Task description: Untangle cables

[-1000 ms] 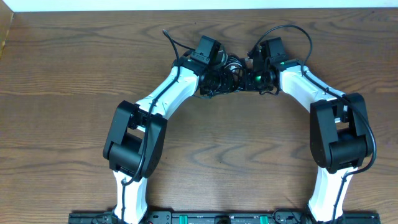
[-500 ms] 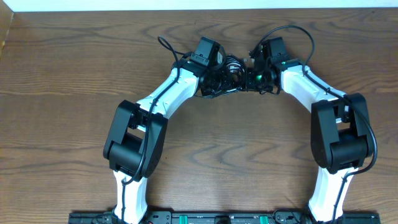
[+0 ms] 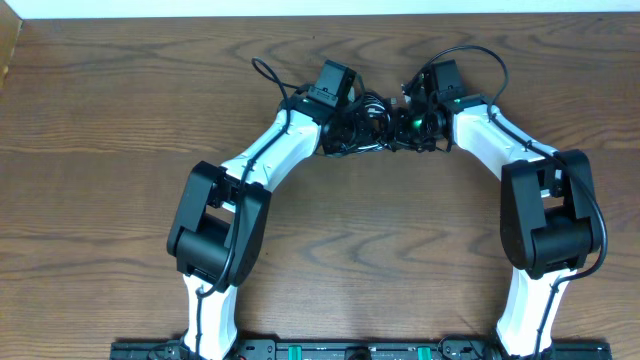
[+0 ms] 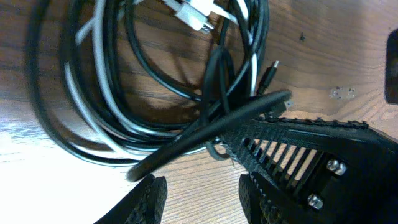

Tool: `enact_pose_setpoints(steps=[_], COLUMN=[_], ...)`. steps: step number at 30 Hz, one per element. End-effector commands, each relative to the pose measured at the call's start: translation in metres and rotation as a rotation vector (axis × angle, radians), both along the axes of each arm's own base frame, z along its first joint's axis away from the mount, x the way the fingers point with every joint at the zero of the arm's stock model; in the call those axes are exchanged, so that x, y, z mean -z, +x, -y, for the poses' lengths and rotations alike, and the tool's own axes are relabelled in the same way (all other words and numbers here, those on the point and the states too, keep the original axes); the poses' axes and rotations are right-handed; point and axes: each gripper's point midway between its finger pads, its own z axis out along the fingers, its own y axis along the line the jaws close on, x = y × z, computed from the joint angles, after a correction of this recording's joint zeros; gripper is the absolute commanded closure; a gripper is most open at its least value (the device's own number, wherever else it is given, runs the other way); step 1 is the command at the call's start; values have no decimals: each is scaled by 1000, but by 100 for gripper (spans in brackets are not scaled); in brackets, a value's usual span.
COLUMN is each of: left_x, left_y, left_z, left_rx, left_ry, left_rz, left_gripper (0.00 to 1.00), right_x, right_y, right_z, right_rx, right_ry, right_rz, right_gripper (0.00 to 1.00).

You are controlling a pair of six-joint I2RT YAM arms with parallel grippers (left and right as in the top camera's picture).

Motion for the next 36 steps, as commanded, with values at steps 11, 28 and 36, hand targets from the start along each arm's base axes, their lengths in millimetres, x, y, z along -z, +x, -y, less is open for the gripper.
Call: enact_pose_setpoints(steps=[11,28,36], left_x=[38,47,56], left_y=[8,11,-1], left_z=[15,32,36], left_rx=[-49,-43,-24], left_ry=[-11,-85,-74], left_rz=[-18,-29,-67], left_gripper=[56,55,93], right_x=[-2,1,2], right_y=[-4,-7,-8], right_z=[17,16,16], right_rx=[2,-4,-15], right_ry=[4,9,1], right_rz=[-21,-29,-22], right_gripper=[99,99,99])
